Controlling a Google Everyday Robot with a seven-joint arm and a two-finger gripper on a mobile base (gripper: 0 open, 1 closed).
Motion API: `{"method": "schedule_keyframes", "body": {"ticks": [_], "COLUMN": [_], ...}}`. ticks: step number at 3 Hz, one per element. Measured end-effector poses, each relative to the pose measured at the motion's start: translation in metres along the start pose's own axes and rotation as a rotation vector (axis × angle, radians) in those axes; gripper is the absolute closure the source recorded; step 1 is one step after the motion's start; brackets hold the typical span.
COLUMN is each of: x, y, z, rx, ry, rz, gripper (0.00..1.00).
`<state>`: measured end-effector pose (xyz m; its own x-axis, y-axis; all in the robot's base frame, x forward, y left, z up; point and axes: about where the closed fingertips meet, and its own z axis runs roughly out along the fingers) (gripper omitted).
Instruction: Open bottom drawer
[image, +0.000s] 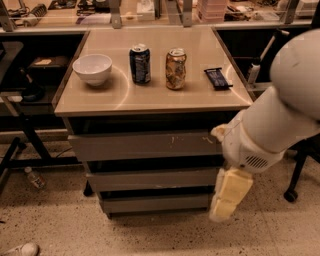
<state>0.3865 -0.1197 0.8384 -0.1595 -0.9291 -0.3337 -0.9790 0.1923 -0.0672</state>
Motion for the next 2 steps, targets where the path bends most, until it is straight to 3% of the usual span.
{"method": "schedule_keyframes", "body": {"ticks": [1,2], "x": [-0.0164,-0.0153], "y": [0.0235,0.0258], "z": [0.0493,0.0514], "rx": [-0.106,-0.111], "ry": [-0.025,-0.022], "rz": [0.018,0.019], "gripper": [0.00,0.00]}}
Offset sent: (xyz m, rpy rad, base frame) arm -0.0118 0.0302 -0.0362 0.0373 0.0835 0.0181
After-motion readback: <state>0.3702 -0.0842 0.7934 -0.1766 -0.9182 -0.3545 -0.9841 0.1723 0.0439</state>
